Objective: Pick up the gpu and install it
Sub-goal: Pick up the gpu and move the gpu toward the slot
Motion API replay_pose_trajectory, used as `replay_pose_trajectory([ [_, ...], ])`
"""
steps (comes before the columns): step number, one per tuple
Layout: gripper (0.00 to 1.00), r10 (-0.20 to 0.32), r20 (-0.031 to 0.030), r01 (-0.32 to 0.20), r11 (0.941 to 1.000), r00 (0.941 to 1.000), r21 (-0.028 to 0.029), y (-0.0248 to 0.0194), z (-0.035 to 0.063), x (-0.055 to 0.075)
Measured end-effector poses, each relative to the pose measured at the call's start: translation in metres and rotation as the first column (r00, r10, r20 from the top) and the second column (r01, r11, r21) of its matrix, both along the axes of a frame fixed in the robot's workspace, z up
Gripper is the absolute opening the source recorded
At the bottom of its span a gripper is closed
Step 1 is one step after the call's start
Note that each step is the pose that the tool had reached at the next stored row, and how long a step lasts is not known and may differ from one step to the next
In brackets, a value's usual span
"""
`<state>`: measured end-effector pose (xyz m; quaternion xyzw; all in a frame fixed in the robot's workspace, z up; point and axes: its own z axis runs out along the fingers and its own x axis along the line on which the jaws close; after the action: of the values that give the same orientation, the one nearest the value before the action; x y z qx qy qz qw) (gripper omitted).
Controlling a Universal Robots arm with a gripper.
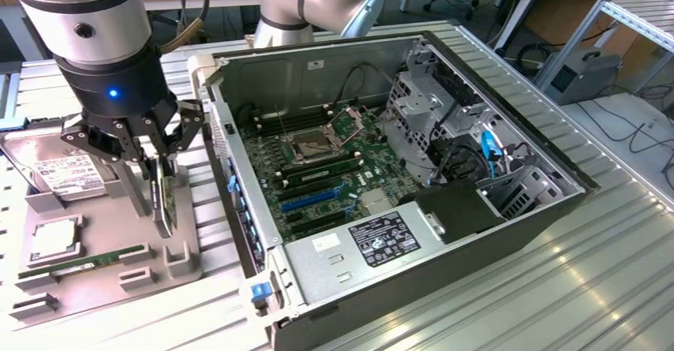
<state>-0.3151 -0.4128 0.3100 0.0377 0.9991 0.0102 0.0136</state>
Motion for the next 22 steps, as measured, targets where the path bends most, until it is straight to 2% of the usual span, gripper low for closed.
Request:
replay_pose_trajectory([
  [22,0.27,0.0,0.0,0.0,1.0,1.0,0.0,0.0,0.0055,0.0],
])
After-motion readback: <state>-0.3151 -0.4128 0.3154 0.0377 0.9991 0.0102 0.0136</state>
